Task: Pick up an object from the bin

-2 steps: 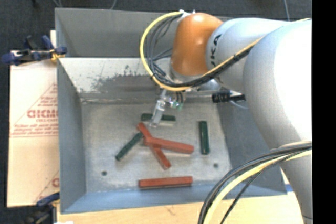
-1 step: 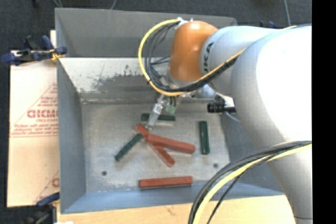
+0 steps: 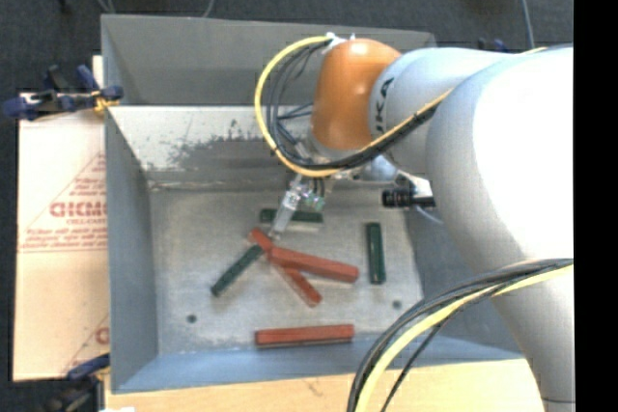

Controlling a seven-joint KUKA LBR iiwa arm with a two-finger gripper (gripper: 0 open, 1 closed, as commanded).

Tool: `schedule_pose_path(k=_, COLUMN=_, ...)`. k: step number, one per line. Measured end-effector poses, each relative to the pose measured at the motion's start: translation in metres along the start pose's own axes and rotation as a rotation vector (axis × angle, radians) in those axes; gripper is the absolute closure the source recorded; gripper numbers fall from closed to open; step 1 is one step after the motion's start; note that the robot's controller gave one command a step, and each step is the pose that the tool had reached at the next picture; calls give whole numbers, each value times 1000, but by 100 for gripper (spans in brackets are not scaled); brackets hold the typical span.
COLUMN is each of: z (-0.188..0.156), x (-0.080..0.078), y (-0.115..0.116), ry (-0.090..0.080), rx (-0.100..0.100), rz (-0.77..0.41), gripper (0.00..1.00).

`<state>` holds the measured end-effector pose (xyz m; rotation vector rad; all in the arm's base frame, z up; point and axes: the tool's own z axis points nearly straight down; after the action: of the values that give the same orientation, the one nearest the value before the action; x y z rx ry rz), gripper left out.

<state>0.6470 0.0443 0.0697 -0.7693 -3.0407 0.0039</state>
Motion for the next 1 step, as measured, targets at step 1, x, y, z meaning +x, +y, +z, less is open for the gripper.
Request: schedule_pose_path(k=1, z=-1, x=-2, y=0, ry=-8, rx=-3, rz=-2, gripper=100)
